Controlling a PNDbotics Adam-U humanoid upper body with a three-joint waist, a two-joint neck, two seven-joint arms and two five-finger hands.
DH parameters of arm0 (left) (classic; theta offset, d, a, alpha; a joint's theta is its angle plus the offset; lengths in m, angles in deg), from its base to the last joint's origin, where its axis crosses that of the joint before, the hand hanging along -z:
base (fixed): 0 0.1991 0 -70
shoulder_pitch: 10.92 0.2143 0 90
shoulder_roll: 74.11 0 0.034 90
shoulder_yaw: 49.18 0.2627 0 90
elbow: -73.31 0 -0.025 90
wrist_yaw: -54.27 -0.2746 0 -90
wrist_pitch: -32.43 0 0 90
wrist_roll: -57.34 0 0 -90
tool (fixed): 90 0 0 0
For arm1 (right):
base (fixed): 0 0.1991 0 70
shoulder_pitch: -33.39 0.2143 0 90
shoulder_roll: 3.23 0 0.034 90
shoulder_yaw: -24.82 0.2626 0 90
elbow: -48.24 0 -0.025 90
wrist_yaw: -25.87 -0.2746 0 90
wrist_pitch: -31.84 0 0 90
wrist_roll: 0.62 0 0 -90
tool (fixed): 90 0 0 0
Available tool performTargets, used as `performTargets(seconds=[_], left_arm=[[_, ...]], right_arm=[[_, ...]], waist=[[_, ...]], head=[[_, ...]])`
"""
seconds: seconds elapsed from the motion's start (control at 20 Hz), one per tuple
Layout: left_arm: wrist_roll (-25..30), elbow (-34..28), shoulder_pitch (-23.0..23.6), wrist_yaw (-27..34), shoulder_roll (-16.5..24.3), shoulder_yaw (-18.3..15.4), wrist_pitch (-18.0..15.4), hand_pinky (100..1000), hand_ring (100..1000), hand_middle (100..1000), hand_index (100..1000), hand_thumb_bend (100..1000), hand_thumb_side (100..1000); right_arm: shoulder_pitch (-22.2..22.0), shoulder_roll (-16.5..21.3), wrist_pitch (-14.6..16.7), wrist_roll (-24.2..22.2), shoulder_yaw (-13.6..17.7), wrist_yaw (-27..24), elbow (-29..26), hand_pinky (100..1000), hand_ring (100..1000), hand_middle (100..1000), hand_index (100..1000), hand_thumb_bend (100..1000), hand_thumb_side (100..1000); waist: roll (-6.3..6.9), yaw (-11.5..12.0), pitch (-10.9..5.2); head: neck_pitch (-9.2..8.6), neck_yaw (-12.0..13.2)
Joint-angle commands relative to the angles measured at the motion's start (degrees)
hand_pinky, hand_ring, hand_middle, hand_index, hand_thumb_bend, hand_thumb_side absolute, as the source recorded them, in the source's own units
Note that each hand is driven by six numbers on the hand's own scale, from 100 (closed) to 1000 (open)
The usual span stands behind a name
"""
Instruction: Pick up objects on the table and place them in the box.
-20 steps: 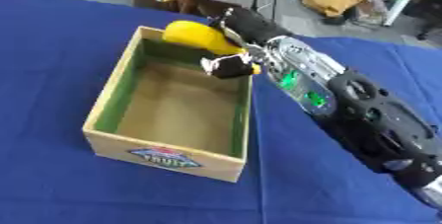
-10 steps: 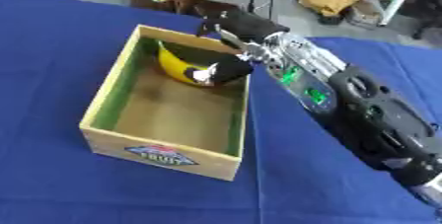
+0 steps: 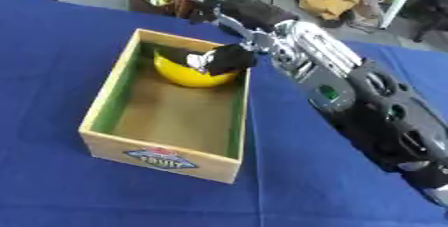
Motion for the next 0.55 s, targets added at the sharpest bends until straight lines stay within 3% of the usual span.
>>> performTargets(seconds=[0.05,0.3,0.55], left_arm=[[-0.53,-0.99,0.07,-0.31,1.33,-0.49,0.21,564,727,777,894,100,1000],[-1.12,-0.99,0.84,-0.65,1.34,-0.82,0.49,565,727,777,894,100,1000],[-1.54,-0.99,1.38,-0.87,1.1,-1.0,0.8,564,726,777,894,100,1000]], right_arm=[[-0.49,3.94,-2.07,1.92,2.36,-3.66,-7.5,734,818,732,822,100,788],[-5.09,8.51,-6.2,4.97,7.31,-11.21,-19.7,732,804,714,819,100,812],[-9.92,11.79,-4.7,10.33,11.28,-18.1,-21.93,730,795,705,817,100,812]], waist=[[1.0,-0.49,-1.66],[2.02,-2.12,-2.13],[3.06,-3.74,-2.45]], head=[[0.49,1.2],[1.27,3.97],[2.13,6.16]])
